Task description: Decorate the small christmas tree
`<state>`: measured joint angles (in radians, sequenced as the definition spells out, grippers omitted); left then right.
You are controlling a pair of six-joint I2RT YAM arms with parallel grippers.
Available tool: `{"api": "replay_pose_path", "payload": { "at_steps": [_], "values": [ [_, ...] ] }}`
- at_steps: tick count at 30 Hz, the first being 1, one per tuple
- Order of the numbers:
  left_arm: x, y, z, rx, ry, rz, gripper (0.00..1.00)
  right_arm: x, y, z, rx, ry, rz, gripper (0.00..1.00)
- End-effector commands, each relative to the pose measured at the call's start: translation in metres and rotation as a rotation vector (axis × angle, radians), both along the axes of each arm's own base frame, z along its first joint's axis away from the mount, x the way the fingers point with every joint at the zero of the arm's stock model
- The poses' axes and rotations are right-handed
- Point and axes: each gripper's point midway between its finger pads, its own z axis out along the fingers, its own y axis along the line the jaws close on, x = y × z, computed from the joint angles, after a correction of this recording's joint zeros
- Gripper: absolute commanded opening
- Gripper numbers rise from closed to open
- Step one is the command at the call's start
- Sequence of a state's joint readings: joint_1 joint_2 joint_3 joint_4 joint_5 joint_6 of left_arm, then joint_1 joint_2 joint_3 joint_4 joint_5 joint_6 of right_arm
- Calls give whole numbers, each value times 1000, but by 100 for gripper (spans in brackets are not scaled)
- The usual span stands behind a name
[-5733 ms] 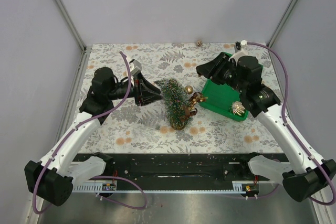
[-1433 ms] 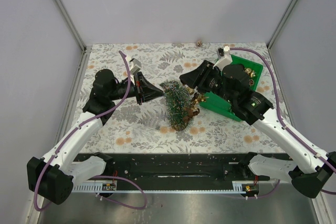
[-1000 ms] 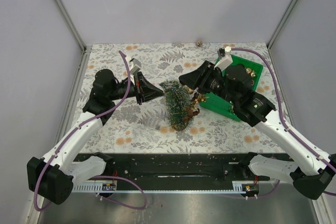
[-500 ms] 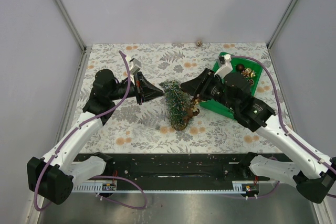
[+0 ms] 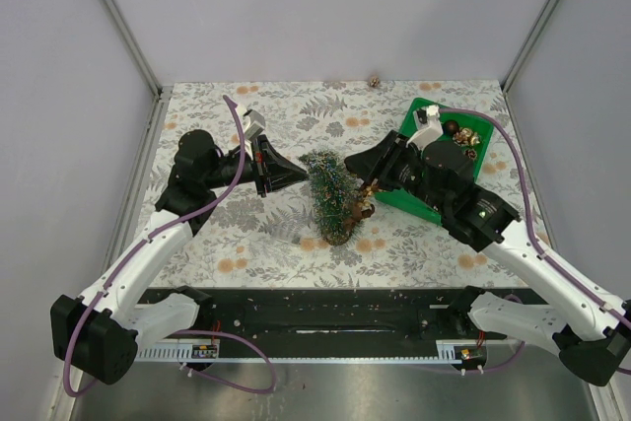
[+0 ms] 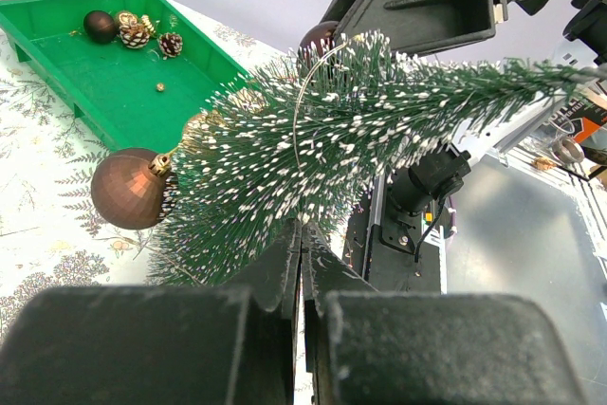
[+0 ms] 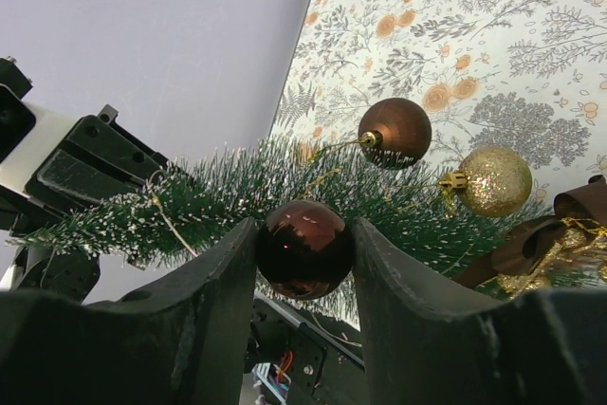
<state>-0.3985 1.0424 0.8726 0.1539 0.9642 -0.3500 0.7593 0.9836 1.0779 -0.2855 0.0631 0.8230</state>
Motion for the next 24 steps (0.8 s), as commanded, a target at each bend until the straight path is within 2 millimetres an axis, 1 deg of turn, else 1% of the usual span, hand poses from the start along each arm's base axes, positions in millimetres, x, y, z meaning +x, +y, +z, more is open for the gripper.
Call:
{"api": "replay_pose_path", "payload": {
  "at_steps": [1,6,16,18,21,22,23,24],
  "values": [
    [-3,1,14,-33,-64,-1,0,5,-1,2,-13,-38,-28,0],
    [-3,0,14,-34,-64,-3,0,9,-4,3,-20,-55,-47,0],
    [-3,1,15,-36,-65,-1,0,10,-7,-19,-48,-31,-65,0],
    [-4,1,14,-35,-63,-1,0,10,-8,-20,-43,-31,-66,0],
    [-4,1,15,-36,-65,-1,0,9,-8,-16,-25,-42,-64,1],
    [-4,1,14,-35,-64,-3,0,9,-8,-13,-17,-49,-65,5],
    [-4,1,15,-36,-65,-3,0,8,-8,-12,-13,-52,-62,12],
    [-4,1,14,-35,-61,-1,0,7,-9,-7,-3,-63,-62,22]
  ]
}}
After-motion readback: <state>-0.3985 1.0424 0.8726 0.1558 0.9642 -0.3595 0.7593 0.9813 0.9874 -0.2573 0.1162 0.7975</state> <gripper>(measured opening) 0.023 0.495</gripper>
